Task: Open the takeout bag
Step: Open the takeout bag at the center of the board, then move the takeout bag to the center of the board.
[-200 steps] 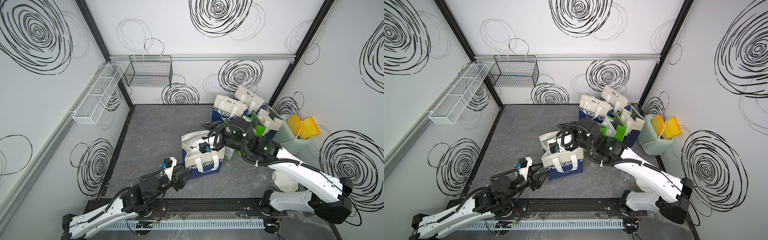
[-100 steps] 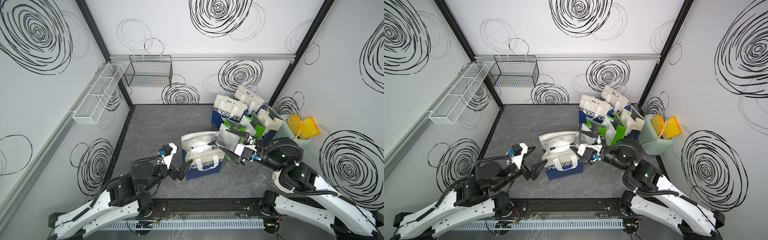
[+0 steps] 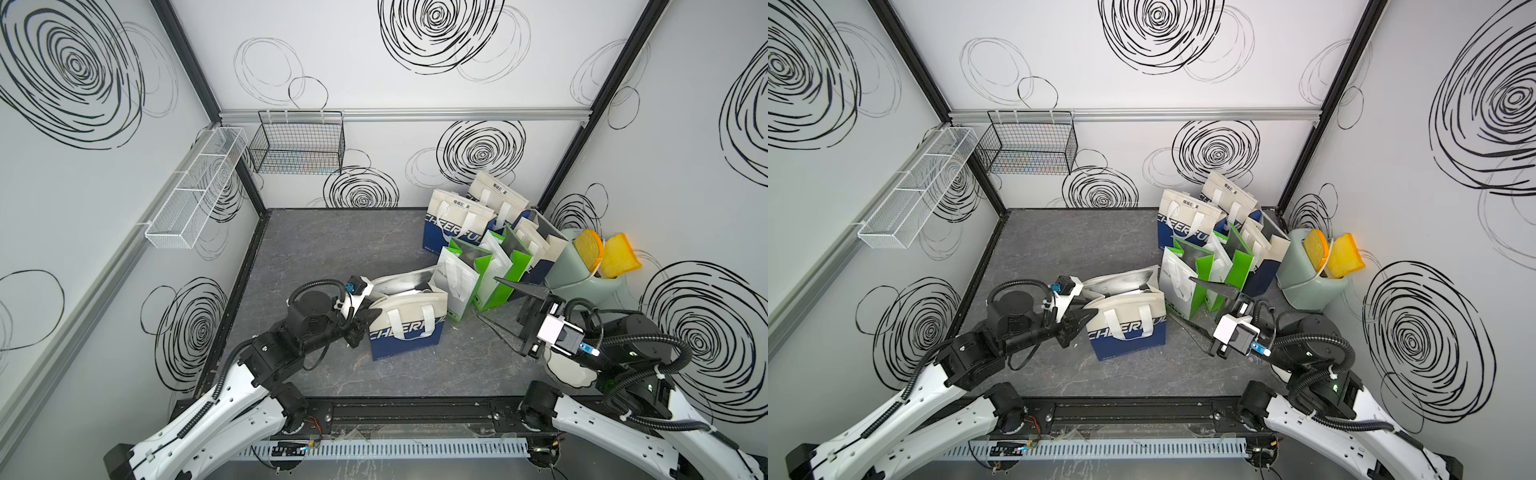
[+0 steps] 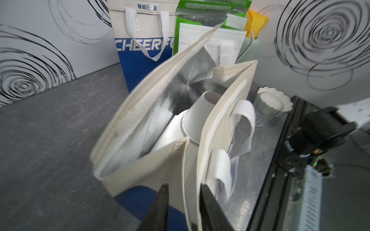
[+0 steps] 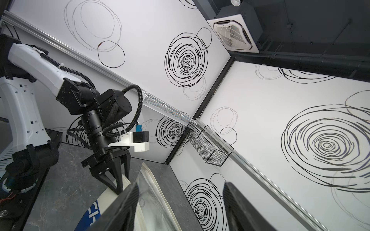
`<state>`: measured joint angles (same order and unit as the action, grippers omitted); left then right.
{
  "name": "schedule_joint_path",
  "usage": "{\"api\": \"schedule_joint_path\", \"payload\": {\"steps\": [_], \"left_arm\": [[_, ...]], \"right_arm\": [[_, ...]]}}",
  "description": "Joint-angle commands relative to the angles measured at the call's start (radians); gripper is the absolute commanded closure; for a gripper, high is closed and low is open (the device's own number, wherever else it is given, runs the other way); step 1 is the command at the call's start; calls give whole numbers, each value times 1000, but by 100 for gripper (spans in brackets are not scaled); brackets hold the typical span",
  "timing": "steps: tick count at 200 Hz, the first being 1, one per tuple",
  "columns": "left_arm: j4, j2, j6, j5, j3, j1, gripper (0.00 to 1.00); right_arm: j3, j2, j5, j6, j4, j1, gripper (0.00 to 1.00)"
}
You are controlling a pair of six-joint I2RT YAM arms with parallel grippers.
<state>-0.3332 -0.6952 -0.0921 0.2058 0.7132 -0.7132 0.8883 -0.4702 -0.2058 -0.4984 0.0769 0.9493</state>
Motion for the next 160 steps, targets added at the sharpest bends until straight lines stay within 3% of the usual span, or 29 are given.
{"api": "schedule_joint_path", "payload": {"steps": [1, 10, 53, 91, 130, 160], "left_arm": [[65, -12, 17, 102, 11, 6, 91], [62, -13, 18, 78, 15, 9, 100], [86, -35, 80, -70, 37, 71, 100], [140, -111, 134, -137, 66, 239, 100], [246, -159, 155, -94, 125, 466, 100], [296, -248, 193, -133, 181, 515, 100]], "right_arm": [[-7, 24, 15, -5, 11, -3, 30], [-10, 30, 18, -7, 15, -3, 30], [-40, 50, 29, -12, 5, -4, 29], [-61, 46, 31, -14, 4, -3, 29], [-78, 42, 29, -14, 6, -4, 29], [-102, 36, 27, -12, -11, -3, 29]]}}
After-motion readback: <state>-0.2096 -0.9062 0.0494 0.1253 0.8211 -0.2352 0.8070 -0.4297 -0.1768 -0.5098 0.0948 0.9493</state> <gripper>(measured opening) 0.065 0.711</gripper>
